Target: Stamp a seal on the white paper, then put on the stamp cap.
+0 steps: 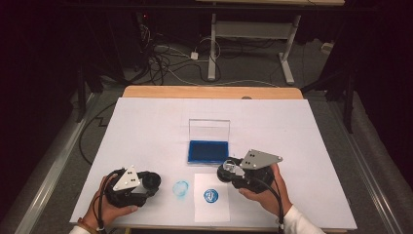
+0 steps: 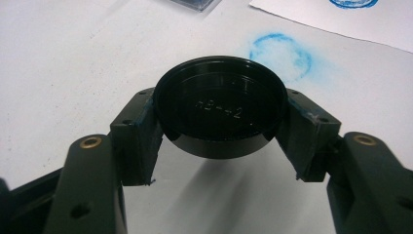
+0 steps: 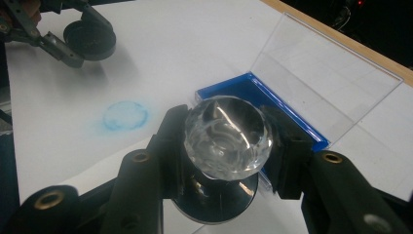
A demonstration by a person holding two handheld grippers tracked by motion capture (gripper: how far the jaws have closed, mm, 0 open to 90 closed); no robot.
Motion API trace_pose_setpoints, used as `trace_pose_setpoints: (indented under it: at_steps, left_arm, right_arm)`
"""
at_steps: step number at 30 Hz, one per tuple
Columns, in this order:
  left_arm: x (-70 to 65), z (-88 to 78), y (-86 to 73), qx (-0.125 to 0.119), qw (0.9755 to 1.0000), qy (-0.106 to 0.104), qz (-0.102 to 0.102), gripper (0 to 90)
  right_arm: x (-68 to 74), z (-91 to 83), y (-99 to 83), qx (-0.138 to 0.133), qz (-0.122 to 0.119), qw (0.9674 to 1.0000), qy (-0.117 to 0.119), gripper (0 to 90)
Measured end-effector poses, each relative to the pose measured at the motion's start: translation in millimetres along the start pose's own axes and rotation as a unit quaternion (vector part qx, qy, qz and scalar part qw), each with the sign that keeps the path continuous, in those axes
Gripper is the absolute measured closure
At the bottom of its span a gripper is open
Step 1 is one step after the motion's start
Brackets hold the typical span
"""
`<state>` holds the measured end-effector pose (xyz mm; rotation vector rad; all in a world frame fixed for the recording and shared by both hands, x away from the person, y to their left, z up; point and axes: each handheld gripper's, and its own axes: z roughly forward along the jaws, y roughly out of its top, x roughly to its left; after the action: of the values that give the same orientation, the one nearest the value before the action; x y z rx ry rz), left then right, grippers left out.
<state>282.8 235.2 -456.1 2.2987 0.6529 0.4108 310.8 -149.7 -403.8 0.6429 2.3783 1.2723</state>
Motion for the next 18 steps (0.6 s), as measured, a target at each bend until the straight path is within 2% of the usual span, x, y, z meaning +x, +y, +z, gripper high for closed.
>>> trace_pose_setpoints:
  at_steps: [18]
  left_arm:
    - [-3.7, 4.1, 2.4, 0.0, 1.0, -0.006, 0.007, 36.3]
  right_arm:
    - [-7.5, -8.5, 0.4, -0.004, 0.003, 0.9999, -0.015, 56.9]
